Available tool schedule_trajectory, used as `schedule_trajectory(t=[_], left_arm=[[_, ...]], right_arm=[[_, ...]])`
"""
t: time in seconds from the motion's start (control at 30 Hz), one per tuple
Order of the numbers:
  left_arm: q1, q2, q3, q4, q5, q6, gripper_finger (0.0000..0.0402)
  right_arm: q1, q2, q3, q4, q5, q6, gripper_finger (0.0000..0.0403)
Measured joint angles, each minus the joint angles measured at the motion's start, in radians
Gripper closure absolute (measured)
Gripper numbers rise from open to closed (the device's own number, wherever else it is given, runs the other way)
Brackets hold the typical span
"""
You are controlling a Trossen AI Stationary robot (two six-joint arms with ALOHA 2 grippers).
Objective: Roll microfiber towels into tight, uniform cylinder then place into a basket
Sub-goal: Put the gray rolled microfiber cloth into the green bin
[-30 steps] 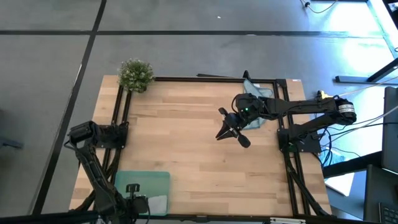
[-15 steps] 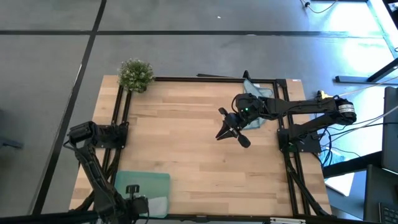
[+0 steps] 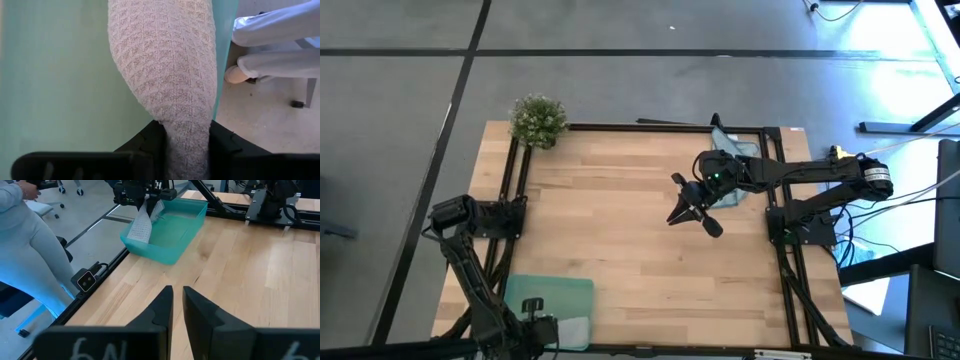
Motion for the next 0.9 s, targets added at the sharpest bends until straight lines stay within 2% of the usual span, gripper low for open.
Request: schedule_trajectory(t=[0.5, 0.67, 0.9], left_arm=[[-0.002, 0.0, 0.0, 0.008, 0.056, -0.002, 0.0246], [-0.002, 0.0, 0.0, -0.041, 0.059, -0.054, 0.0223], [-0.002, 0.0, 0.0, -0.044, 0.062, -0.048, 0.0218]], right_arm=[[0.0, 0.0, 0.0, 0.0, 0.0, 0.0, 0.0358], [0.0, 0.0, 0.0, 0.0, 0.0, 0.0, 0.0358], [0.0, 0.0, 0.0, 0.0, 0.0, 0.0, 0.0358]])
